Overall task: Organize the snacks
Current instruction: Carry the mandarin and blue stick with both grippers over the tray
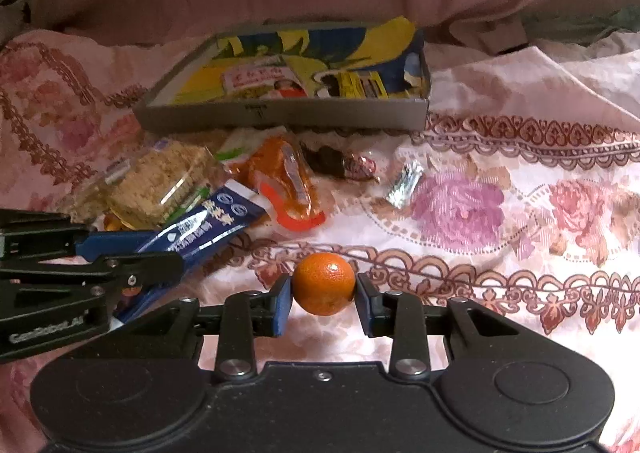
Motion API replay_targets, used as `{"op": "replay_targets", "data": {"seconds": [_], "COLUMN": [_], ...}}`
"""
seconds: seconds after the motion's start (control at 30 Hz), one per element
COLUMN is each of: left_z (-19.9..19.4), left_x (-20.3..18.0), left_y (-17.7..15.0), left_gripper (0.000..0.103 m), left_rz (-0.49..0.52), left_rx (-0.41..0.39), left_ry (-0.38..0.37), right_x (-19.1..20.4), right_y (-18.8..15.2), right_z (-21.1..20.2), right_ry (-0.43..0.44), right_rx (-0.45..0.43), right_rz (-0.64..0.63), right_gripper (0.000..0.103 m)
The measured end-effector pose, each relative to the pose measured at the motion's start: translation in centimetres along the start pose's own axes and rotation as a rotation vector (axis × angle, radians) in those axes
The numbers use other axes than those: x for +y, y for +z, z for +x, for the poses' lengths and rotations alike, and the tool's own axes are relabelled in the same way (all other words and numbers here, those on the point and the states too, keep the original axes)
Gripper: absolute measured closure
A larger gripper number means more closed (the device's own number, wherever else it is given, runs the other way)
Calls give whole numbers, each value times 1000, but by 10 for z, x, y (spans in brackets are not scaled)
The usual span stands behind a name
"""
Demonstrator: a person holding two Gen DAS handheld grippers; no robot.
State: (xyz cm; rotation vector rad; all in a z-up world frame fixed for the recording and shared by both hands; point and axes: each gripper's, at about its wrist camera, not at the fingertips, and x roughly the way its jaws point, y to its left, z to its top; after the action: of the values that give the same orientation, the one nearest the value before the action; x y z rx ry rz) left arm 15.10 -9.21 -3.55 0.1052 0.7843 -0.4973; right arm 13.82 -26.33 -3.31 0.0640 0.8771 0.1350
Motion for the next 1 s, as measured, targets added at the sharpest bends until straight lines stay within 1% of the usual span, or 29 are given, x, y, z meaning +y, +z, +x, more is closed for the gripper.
{"op": "replay_targets", "data": {"seconds": [0.07, 0.17, 0.33, 0.47, 0.53, 0.7, 0.87, 0.93, 1.0], "left_z": [-8, -18, -22, -28, -28, -16, 13, 28, 42], "left_x": [0, -1, 8, 18, 23, 42, 66, 81, 94], "left_y": [1, 3, 8, 17, 23, 51, 92, 106, 115], "left_gripper": [77, 77, 78, 78, 78, 78, 77, 77, 77], "left_rz": [-19, -30, -77, -127, -142, -158, -178, -219, -240], "left_rx": [-21, -66, -106, -162, -185, -208, -297, -324, -331], "left_ry": [-20, -21, -22, -27, -24, 27, 61, 63, 63], "right_x": [0, 0, 0, 0, 1, 4, -1, -5, -7], "right_y": [1, 3, 7, 11, 16, 46, 92, 109, 121], "right_z": [-3, -7, -11, -12, -11, -1, 26, 41, 57], "right_ry": [7, 11, 13, 16, 11, 10, 15, 17, 19], "right_rx": [-21, -50, -84, -113, -142, -233, -335, -350, -352], "right_rz": [1, 1, 0, 6, 5, 7, 30, 43, 47], "right_gripper": [67, 67, 67, 67, 67, 67, 67, 67, 67]}}
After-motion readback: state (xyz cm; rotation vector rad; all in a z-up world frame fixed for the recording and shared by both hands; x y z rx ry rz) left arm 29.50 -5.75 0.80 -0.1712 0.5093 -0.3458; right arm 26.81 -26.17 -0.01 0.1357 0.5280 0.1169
